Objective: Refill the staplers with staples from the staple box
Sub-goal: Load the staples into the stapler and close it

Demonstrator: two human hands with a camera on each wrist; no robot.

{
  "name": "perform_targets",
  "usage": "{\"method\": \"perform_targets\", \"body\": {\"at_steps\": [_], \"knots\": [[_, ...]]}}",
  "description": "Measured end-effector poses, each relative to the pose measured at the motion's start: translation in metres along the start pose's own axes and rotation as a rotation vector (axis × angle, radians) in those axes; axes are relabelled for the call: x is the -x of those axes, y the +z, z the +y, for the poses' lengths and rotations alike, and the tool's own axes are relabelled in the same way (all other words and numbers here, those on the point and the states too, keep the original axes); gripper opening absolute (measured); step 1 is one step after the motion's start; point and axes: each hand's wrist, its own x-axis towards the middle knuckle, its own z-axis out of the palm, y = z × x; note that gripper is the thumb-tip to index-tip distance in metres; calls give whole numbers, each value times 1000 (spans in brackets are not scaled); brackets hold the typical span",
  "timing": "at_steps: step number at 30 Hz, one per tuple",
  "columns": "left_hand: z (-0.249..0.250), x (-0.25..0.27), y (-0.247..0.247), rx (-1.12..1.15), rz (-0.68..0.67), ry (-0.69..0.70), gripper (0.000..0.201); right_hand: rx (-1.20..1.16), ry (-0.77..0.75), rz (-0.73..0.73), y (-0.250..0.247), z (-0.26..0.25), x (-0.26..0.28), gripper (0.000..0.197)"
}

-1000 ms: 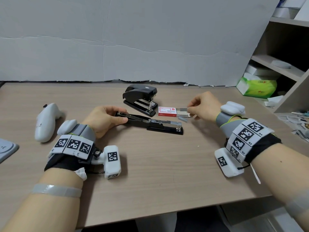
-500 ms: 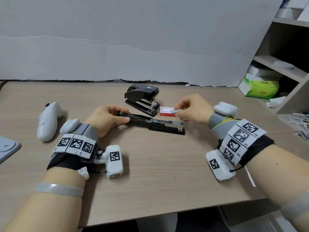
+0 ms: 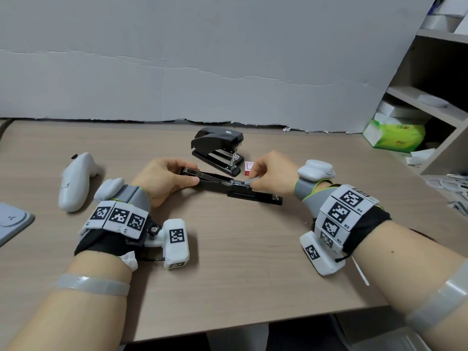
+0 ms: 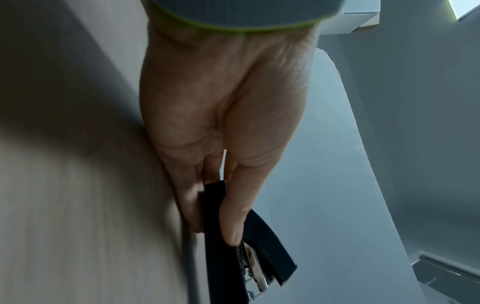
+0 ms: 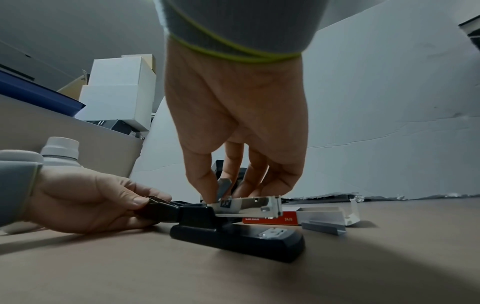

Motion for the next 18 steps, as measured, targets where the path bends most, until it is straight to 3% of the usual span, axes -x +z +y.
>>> {"method": "perform_targets", "body": {"at_steps": [18], "knots": [[-1, -1, -1, -4, 10, 5, 27, 12, -18, 15, -1, 4, 1, 5]]}}
